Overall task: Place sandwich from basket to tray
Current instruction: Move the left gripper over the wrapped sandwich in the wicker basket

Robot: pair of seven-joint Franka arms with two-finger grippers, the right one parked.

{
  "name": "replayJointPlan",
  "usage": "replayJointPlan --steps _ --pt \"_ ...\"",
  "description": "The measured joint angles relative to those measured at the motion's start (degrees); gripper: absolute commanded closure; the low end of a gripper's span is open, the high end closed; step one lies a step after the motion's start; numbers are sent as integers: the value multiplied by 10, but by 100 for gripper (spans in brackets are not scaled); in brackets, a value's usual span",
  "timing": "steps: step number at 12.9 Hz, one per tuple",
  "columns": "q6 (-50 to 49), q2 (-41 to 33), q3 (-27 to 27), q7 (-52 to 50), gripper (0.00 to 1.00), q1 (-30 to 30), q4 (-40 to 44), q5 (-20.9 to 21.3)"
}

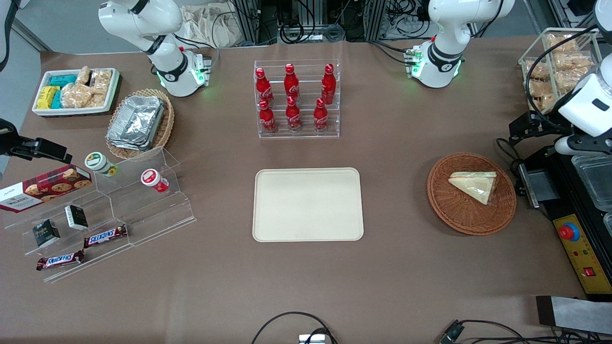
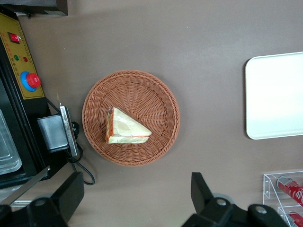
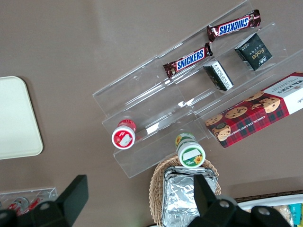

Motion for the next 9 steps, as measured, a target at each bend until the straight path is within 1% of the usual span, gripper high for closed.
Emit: replayJointPlan --steps 4,9 --pt "-1 5 1 -12 0 1 0 0" --pt "-4 32 9 -88 0 4 -12 1"
